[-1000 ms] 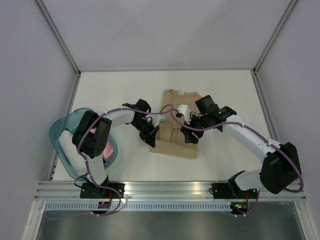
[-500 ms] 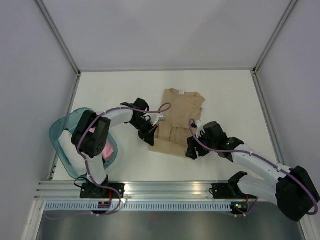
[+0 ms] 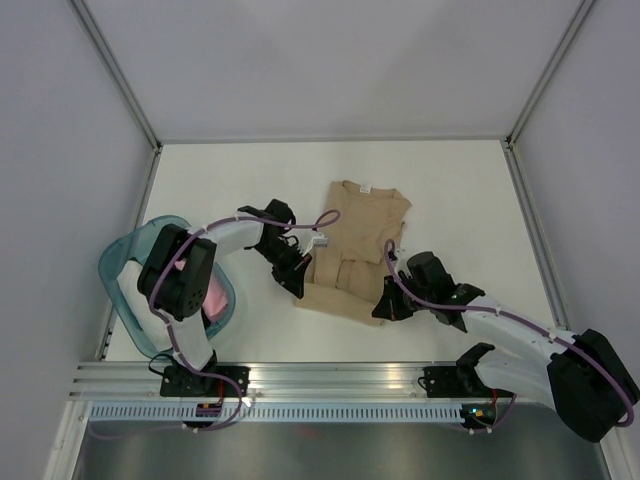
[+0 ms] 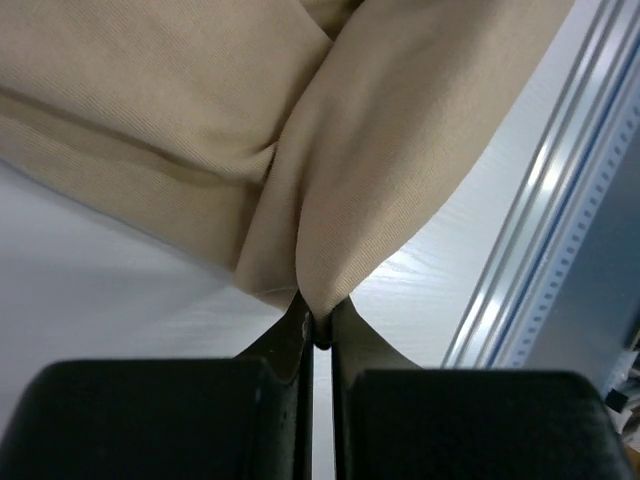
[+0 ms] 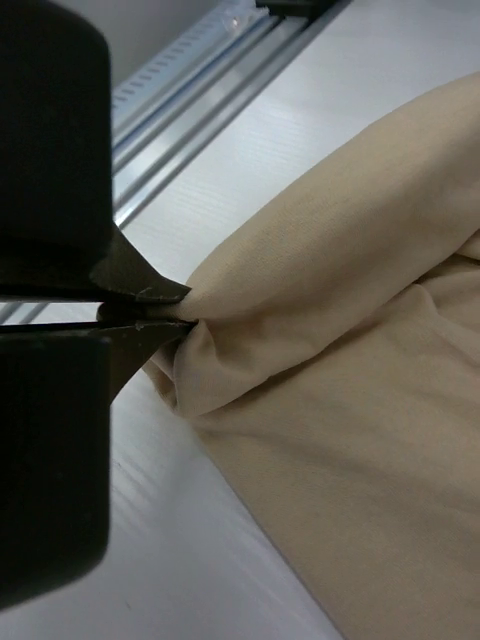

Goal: Roll the t-shirts
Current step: Roll the tshirt

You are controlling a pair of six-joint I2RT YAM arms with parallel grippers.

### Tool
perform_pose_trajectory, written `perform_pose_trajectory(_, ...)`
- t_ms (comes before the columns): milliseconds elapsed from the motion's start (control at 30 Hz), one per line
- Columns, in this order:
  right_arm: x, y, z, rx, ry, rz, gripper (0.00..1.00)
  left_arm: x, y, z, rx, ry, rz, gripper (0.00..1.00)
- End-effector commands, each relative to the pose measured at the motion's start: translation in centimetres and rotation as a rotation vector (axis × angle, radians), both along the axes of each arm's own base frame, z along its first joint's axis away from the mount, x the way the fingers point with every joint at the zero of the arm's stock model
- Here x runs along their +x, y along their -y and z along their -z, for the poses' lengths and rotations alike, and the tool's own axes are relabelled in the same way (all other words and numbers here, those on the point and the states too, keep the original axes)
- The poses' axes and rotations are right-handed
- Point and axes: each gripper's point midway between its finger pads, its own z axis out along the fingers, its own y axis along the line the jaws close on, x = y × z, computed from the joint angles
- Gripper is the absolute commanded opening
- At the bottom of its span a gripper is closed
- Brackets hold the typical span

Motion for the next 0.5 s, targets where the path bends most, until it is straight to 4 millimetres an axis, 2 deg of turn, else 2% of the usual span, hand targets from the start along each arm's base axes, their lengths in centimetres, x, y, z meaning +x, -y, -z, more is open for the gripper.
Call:
perform_pose_trajectory(0, -2.7, -1.1, -1.3, 0.12, -0.122, -0.009, 0.0, -3.0, -0.8, -2.3, -0.044, -0.053, 0.048, 0.02)
perform_pose_trajectory(100, -4.6, -1.7, -2.2, 0.213, -0.224, 0.004, 0.0, -5.3, -1.6, -3.3, -0.055, -0.104, 0.09, 0.02)
perform_pose_trajectory(167, -5.0, -1.7, -2.3, 0.233, -0.25, 0.013, 0.0, -5.7, -1.9, -3.2, -0.05, -0.115, 0.103, 0.02)
perform_pose_trajectory(233, -4.4, -1.2, -1.6, 0.223, -0.244, 0.045, 0.0, -5.0, -1.7, -2.8, -0.034, -0.111, 0.086, 0.02)
perform_pose_trajectory(300, -3.5, -0.5, -0.8, 0.206, -0.236, 0.078, 0.0, -3.4, -1.4, -1.8, -0.003, -0.088, 0.058, 0.04)
perform_pose_trajectory(400, -1.1, 0.9, -0.1, 0.181, -0.214, 0.146, 0.0, -0.8, -0.8, -1.3, 0.032, -0.043, 0.012, 0.06)
perform_pose_trajectory(467, -0.2, 1.1, 0.2, 0.17, -0.226, 0.156, 0.0, 0.0, -0.8, -0.8, 0.06, -0.031, 0.001, 0.07)
